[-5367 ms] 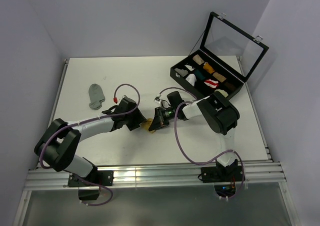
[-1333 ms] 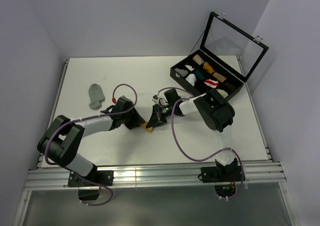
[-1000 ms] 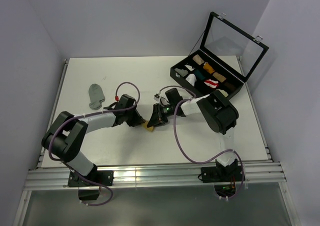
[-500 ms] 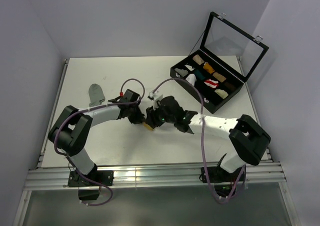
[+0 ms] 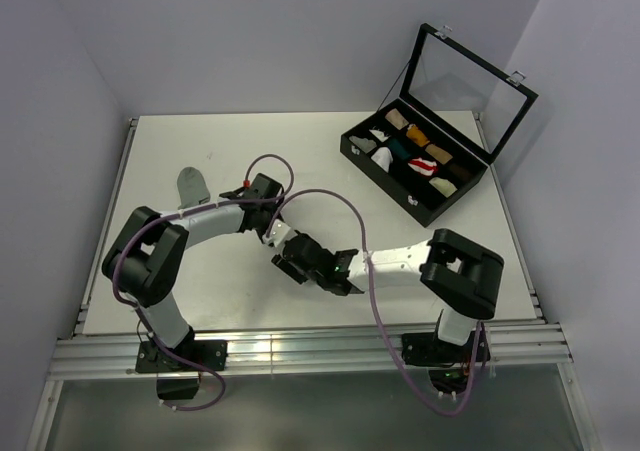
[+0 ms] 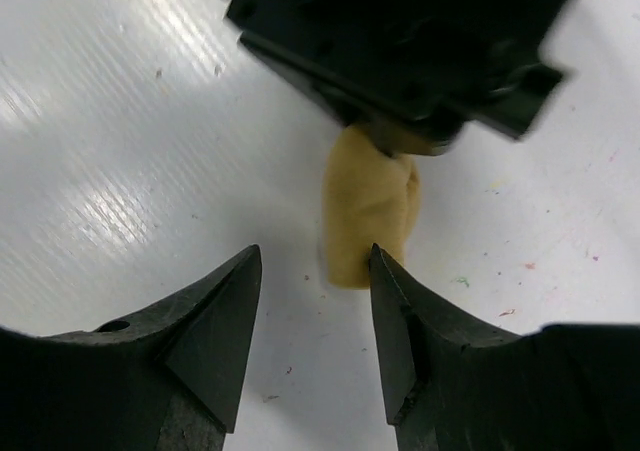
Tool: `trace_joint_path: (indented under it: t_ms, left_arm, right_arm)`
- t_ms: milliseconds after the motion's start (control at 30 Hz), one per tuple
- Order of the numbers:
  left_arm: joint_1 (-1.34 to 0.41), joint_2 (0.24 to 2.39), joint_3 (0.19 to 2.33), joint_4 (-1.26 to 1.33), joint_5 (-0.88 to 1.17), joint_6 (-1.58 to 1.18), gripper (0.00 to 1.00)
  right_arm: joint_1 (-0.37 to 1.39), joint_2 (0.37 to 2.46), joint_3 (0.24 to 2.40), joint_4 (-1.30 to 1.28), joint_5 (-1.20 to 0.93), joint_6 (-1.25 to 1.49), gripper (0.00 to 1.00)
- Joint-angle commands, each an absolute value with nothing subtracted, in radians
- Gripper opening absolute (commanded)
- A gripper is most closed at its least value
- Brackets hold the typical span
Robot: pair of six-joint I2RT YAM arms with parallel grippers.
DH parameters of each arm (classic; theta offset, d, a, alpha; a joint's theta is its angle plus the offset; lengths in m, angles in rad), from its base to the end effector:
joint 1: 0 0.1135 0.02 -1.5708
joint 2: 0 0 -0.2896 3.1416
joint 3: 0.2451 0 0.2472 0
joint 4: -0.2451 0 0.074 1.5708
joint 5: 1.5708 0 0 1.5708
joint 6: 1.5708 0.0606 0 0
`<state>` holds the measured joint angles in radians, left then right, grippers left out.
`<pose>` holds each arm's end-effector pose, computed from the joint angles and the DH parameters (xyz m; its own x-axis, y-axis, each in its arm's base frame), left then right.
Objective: Roll the socks
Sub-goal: Roll the sock at the center of the board.
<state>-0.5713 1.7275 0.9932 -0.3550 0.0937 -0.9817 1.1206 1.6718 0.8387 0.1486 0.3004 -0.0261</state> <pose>0.2877 -0.1917 0.1643 -0.8922 -0.4106 -0.1884 -0.3005 0.8508 -0.4311 0.1715 0.3137 0.1811 -0.2552 -0.5853 -0.7696 -0.7672 0.6070 -0.2073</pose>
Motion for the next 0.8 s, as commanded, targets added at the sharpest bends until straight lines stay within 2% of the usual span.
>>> trace_joint_path:
  t_ms: [0,533,767]
  left_arm:
    - [-0.575,1.747,1.015,-0.406,0.086,-0.943,0.07]
    - [-0.577,1.758,1.031,-0.417,0.117,-0.916,0.06]
    - [-0.575,1.764,1.055,-0.428,0.121,-0.894,0.07]
  right_arm:
    - [1.147,1.712,0.89,0.173,0.402,-0.078,0.55]
    - [1.143,1.881,0.95,0.124,0.459,-0.054,0.56]
    - [1.095,1.931,0.971,0.043,0.325,-0.003,0.48]
